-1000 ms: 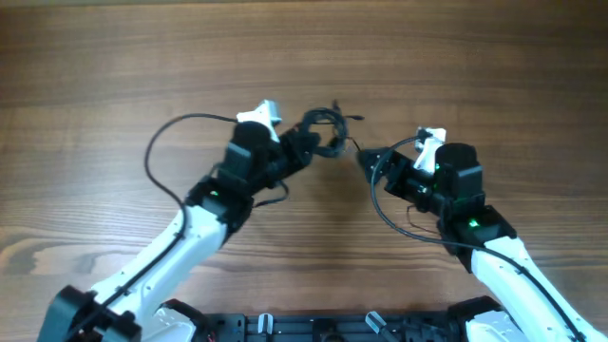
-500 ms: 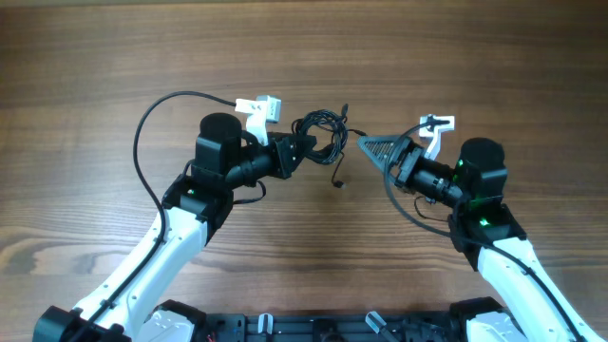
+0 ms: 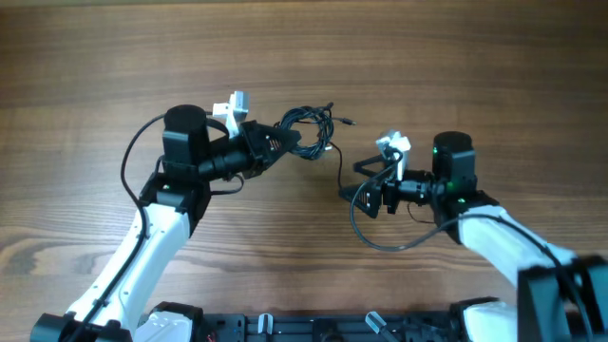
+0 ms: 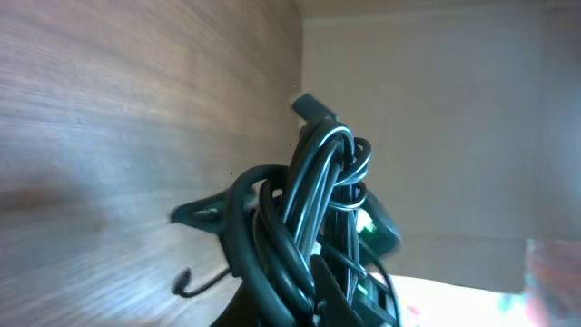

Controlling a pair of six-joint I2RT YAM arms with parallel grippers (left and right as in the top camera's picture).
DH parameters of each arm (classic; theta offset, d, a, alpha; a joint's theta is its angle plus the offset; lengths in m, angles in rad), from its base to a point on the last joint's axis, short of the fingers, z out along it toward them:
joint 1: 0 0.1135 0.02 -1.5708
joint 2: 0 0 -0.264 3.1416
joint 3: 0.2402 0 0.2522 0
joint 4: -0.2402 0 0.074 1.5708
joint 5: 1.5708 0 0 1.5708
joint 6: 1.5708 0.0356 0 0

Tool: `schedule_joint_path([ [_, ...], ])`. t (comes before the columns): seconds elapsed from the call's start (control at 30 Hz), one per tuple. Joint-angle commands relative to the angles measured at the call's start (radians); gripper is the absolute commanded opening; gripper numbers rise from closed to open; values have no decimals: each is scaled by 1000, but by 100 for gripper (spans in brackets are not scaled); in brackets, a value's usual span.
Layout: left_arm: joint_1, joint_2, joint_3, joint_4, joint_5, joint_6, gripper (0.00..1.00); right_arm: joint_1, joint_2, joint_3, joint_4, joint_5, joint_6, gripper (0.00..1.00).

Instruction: Untangle cables

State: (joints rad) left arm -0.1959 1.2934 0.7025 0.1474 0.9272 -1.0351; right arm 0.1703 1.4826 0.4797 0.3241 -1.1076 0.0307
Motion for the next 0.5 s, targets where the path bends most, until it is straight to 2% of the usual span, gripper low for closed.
schedule_joint_path([
  [0.0, 11, -16, 12, 6, 78, -20, 4, 0, 100, 3, 82, -314, -26, 82],
  [0.03, 13, -16, 12, 6, 78, -19, 4, 0, 106, 3, 82, -352, -13, 75],
  [0.1, 13, -16, 12, 7, 72, -20, 4, 0, 105, 3, 87, -354, 31, 68],
  [0.33, 15, -16, 12, 7, 71, -21, 4, 0, 105, 3, 55, -350, 32, 61],
  [0.43, 31, -16, 12, 7, 71, -21, 4, 0, 105, 2, -4, -237, 21, 62],
  [0.47, 31, -16, 12, 7, 71, -21, 4, 0, 105, 3, 3, -236, 23, 59],
])
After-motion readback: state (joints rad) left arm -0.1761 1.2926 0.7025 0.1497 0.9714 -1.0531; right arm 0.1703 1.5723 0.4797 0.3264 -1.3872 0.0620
